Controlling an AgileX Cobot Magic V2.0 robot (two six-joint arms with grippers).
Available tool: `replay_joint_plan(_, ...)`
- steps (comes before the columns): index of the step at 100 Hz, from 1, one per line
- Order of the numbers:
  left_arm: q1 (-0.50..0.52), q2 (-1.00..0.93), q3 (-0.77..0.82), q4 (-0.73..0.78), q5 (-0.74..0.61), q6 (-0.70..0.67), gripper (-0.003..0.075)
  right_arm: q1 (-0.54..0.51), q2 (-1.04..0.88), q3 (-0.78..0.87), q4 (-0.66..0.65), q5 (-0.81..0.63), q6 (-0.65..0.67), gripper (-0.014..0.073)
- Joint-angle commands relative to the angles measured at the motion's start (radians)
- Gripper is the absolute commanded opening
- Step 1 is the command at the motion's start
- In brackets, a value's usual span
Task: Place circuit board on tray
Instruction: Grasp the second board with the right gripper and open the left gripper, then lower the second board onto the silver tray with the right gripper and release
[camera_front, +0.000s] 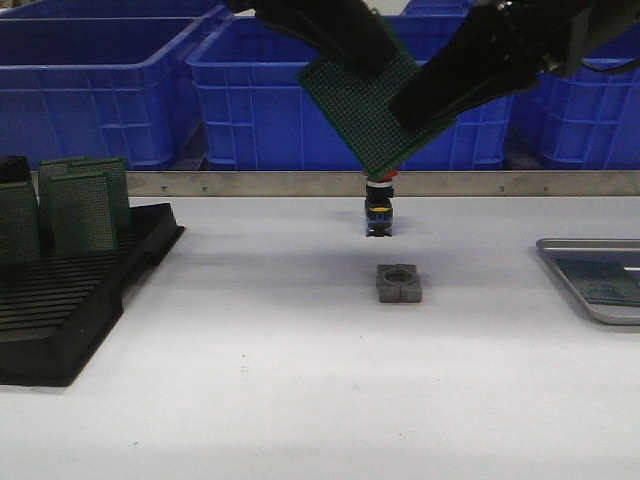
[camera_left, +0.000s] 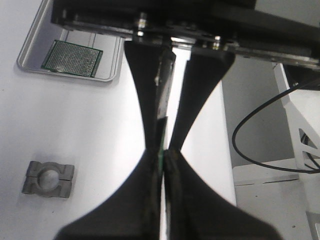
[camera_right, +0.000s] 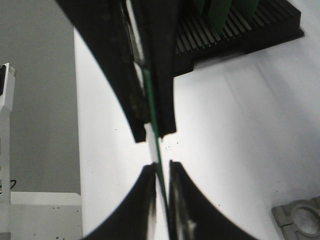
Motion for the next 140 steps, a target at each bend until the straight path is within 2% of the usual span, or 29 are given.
replay_joint_plan(1, -0.010, -0.058, -0.028, -0.074, 0.039, -0.012, -0.0019, 0.001, -0.034, -0.030, 0.071, 0.035, -0.004, -0.0068)
replay_joint_plan(17, -0.010, -0.058, -0.028, -0.074, 0.035, -0.012, -0.0008, 0.001, -0.034, -0.030, 0.071, 0.056, -0.004, -0.0069)
replay_joint_plan(24, -0.010, -0.058, -0.028, -0.074, 0.035, -0.012, 0.0050, 0.000, -0.034, -0.030, 0.071, 0.064, -0.001, -0.0069)
replay_joint_plan(31, -0.010, -0.058, -0.028, -0.064, 0.035, -0.012, 0.0159, 0.000, -0.034, -0.030, 0.071, 0.072, 0.003, -0.0069)
replay_joint_plan(43, -0.010, -0.058, -0.030, 0.007, 0.021, -0.012, 0.0412, 0.000, -0.034, -0.030, 0.062, 0.075, 0.063, -0.0069)
replay_joint_plan(50, -0.010, -0.058, -0.034, 0.053, 0.010, -0.012, 0.0512, 0.000, -0.034, -0.030, 0.033, 0.073, 0.125, -0.0069)
replay_joint_plan(55, -0.010, -0.058, -0.040, 0.093, 0.005, -0.012, 0.0545, 0.000, -0.034, -0.030, -0.008, 0.071, 0.168, -0.0069)
replay_joint_plan(71, -0.008, -0.056, -0.040, 0.179, -0.033, -0.012, 0.0548, -0.008, -0.033, -0.022, -0.180, 0.035, 0.323, -0.0069)
replay_joint_plan(80, -0.008, -0.056, -0.040, 0.205, -0.034, -0.012, 0.0547, -0.030, -0.033, -0.007, -0.228, -0.031, 0.409, -0.0069)
replay_joint_plan(105, -0.008, -0.056, -0.040, 0.206, -0.017, -0.012, 0.0547, -0.158, 0.001, 0.033, -0.229, -0.255, 0.610, -0.0069)
replay_joint_plan(117, -0.008, -0.054, -0.040, 0.206, -0.017, -0.012, 0.0547, -0.219, 0.050, 0.035, -0.229, -0.305, 0.678, -0.0069)
replay_joint_plan(140, -0.008, -0.054, -0.040, 0.206, -0.015, -0.012, 0.0547, -0.309, 0.145, 0.035, -0.228, -0.363, 0.690, -0.0069)
